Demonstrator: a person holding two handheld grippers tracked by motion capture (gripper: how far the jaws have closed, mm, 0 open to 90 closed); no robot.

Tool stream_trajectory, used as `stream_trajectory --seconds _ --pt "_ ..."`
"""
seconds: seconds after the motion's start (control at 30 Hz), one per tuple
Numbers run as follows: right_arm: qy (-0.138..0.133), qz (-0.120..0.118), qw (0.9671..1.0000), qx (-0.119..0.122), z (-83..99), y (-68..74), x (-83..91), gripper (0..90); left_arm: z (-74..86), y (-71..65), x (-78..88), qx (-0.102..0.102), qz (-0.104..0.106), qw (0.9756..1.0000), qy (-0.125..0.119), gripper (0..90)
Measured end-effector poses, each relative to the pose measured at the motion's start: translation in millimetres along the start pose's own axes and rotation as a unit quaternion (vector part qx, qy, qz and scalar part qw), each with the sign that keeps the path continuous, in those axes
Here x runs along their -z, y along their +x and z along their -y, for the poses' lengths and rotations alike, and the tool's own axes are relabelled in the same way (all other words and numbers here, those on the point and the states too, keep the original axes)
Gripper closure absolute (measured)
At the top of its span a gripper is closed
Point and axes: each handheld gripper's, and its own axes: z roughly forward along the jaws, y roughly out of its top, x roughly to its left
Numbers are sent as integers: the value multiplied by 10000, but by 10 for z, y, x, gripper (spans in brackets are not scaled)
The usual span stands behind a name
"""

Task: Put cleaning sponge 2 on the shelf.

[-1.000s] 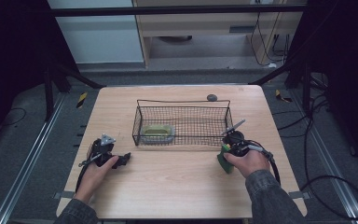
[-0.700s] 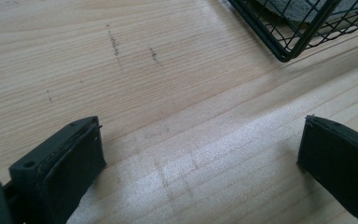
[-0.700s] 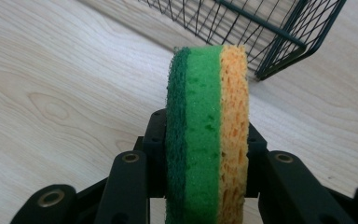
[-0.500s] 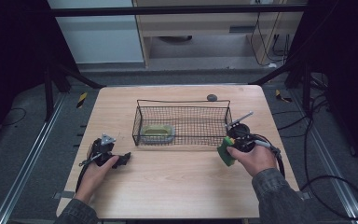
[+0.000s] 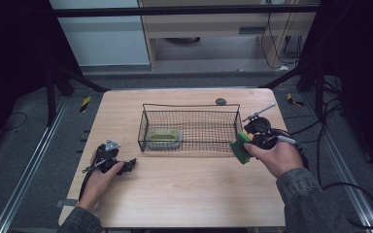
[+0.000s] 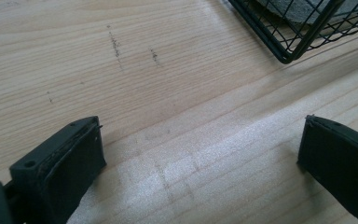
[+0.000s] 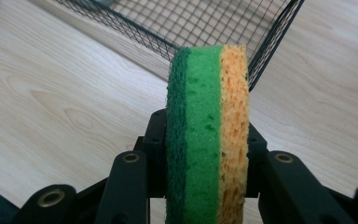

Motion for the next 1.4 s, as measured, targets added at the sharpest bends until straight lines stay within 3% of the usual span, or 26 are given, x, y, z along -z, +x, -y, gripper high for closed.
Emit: stream_trajectory --seconds 0.27,0.53,0.87,1.4 --pt "-231 102 9997 34 -195 -109 230 647 0 -6 3 -14 -16 10000 -4 0" --pt "-373 315 9988 55 -460 -215 343 648 -1 -8 -1 2 -20 10000 -16 0" --pt "-527 455 9976 48 -721 -291 313 647 -1 -8 0 -1 -20 10000 -14 0" --pt "-514 614 9968 4 -845 -411 122 647 -4 -6 -3 -11 -12 10000 -22 0"
